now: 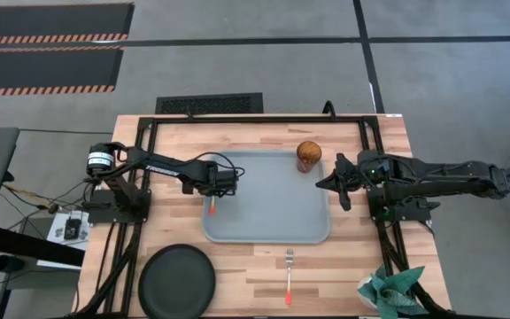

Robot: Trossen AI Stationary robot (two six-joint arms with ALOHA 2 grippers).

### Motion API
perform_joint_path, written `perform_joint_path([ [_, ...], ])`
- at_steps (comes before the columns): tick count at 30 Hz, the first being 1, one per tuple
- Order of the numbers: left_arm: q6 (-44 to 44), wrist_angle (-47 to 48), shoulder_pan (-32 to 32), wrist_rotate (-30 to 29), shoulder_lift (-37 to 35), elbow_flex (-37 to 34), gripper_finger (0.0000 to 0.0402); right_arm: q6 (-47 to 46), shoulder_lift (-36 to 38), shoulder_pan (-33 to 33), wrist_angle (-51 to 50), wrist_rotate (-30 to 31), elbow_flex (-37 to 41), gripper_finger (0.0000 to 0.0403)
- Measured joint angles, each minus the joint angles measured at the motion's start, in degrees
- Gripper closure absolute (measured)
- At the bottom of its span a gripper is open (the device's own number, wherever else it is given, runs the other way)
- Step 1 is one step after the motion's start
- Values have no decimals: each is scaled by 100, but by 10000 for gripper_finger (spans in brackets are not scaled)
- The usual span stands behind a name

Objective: Pick and place plate/cup/fork/spoon on tray
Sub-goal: Put the orange spoon on the left side of the gray serving tray, then put the orange fork on the gray serving tray to the right of the orange spoon

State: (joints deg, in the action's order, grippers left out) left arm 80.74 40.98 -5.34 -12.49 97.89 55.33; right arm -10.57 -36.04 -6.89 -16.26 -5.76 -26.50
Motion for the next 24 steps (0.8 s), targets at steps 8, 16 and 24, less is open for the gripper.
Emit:
perform_joint_path([
  [8,-34,-133,-2,-22,-9,4,335,2,-1,-1,1,0,0,392],
  [16,-108,-215,0,-44,-167,9,319,2,-1,1,1,0,0,392],
  [24,-485,-213,89,-553,-920,13,319,2,1,1,1,0,0,392],
])
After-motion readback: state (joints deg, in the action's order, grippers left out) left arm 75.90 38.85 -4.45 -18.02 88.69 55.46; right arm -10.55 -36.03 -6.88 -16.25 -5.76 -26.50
